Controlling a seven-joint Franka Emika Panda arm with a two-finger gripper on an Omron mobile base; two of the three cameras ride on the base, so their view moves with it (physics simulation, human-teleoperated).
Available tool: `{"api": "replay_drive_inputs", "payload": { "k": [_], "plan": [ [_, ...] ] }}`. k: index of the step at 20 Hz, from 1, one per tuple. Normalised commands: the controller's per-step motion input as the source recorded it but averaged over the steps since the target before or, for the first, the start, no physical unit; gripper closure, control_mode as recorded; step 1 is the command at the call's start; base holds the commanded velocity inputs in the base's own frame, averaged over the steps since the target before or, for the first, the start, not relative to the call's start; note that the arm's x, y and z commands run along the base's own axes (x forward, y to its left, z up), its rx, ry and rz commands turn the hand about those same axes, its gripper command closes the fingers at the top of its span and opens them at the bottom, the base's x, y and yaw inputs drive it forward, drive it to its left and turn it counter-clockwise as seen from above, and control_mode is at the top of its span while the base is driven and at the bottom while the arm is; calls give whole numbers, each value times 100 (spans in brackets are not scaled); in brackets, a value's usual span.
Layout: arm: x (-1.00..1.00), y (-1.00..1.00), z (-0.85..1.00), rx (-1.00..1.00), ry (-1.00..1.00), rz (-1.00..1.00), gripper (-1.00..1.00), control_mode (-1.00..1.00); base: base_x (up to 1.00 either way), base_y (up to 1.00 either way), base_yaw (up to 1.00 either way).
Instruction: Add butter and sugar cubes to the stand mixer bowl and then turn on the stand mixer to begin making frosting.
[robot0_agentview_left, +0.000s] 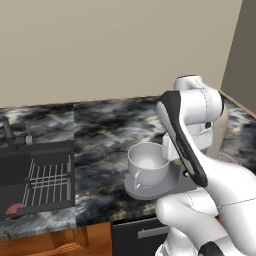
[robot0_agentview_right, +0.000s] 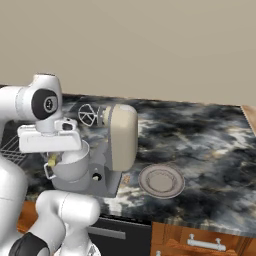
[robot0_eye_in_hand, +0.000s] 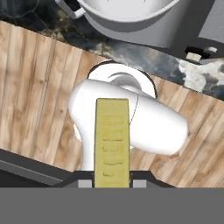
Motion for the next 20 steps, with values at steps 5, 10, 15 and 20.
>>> {"api": "replay_drive_inputs", "payload": {
  "k": [5, 10, 15, 20],
  "plan": [
    [30, 27, 0, 0, -5, 0, 100, -100, 0, 0, 0],
    [29, 24, -6, -3, -7, -2, 100, -100, 0, 0, 0],
    [38, 18, -17, -8, -9, -4, 100, -100, 0, 0, 0],
    [32, 3, -22, -5, -4, -4, 100, -100, 0, 0, 0]
  ]
}}
